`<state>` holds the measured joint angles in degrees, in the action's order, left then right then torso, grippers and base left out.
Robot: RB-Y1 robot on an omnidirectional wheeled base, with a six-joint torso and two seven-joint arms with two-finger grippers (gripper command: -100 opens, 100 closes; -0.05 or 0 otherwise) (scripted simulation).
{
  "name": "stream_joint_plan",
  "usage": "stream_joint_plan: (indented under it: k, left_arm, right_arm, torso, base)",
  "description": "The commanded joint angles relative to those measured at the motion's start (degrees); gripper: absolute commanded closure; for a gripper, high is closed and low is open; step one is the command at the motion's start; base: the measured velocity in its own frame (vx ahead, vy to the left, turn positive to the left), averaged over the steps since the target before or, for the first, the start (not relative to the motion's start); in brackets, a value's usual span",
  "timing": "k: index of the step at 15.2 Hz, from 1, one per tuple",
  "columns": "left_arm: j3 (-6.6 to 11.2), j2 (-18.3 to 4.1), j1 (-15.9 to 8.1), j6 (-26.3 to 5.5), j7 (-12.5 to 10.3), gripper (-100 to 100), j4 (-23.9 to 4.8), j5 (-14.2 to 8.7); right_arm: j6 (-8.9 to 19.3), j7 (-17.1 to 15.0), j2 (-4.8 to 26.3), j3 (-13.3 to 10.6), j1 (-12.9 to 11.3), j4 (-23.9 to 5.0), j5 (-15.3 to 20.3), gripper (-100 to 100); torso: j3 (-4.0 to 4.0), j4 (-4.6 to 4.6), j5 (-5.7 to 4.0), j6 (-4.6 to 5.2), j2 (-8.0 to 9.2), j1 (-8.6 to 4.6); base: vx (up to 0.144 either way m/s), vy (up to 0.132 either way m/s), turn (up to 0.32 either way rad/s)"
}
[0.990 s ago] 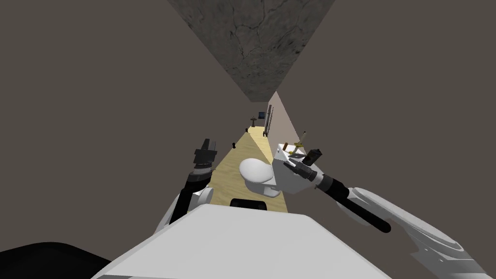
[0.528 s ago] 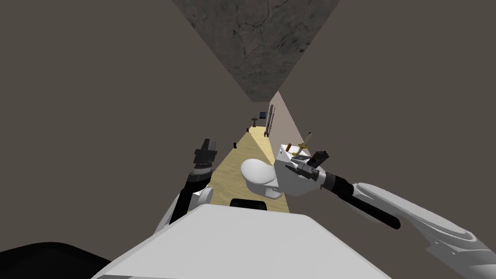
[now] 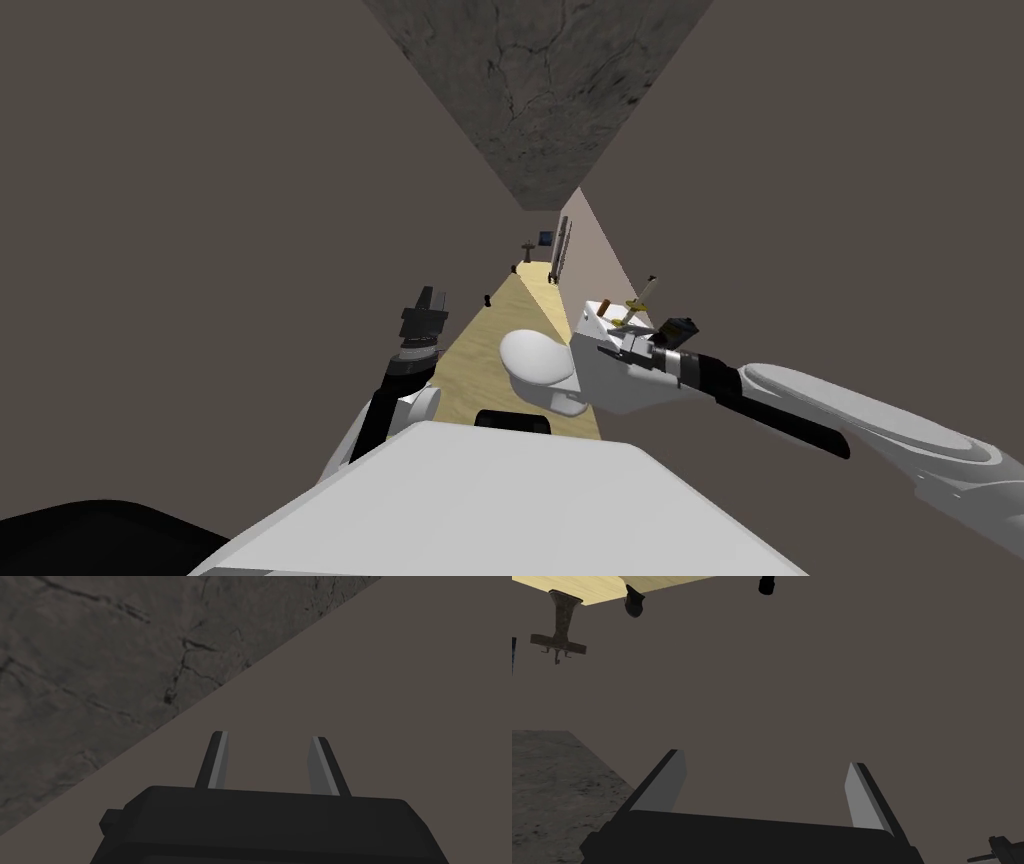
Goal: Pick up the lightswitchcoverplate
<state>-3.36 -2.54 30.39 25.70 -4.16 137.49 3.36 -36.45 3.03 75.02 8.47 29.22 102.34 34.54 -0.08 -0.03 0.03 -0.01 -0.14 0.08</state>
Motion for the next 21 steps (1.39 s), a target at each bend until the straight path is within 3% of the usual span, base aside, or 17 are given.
stream_joint_plan:
  k: [1, 2, 11, 14, 16, 17, 21]
  left_arm:
    - [0.0, 0.0, 0.0, 0.0, 0.0, 0, 0.0, 0.0]
    - [0.0, 0.0, 0.0, 0.0, 0.0, 0, 0.0, 0.0]
    - [0.0, 0.0, 0.0, 0.0, 0.0, 0, 0.0, 0.0]
    - [0.0, 0.0, 0.0, 0.0, 0.0, 0, 0.0, 0.0]
    - [0.0, 0.0, 0.0, 0.0, 0.0, 0, 0.0, 0.0]
    - [0.0, 0.0, 0.0, 0.0, 0.0, 0, 0.0, 0.0]
    - [0.01, 0.0, 0.0, 0.0, 0.0, 0, 0.0, 0.0]
  right_arm:
    - [-0.3, 0.7, 2.9, 0.1, 0.3, -0.9, 1.0, -100]
    - [-0.3, 0.7, 3.1, 0.1, 0.3, -0.9, 1.0, -100]
    - [-2.3, 5.1, 14.6, -1.1, 0.3, -7.2, 6.3, -100]
    - [-2.7, 5.9, 16.7, -1.3, 0.3, -8.3, 7.3, -100]
    - [-3.3, 7.5, 20.0, -1.8, 0.3, -10.4, 9.0, -100]
    - [-3.3, 7.5, 20.1, -1.8, 0.3, -10.4, 9.0, -100]
    - [-4.3, 10.1, 25.6, -2.6, 0.3, -13.5, 11.6, -100]
  torso:
    - [0.0, 0.0, 0.0, 0.0, 0.0, 0.0]
    - [0.0, 0.0, 0.0, 0.01, -0.01, -0.01]
    - [0.0, 0.0, -0.03, 0.01, 0.0, -0.11]
    - [0.0, 0.0, -0.04, 0.01, 0.01, -0.14]
    - [0.01, 0.01, -0.03, 0.01, 0.02, -0.15]
    - [0.0, 0.0, -0.04, 0.02, 0.01, -0.17]
    - [-0.02, -0.01, -0.04, 0.01, -0.03, -0.17]
  base:
    - [0.044, 0.014, 0.038]
    - [0.031, 0.01, 0.007]
    - [0.038, -0.004, 0.026]
    - [0.037, -0.018, 0.017]
    - [0.04, -0.025, 0.019]
    - [0.044, -0.03, 0.018]
    - [0.048, -0.027, 0.019]
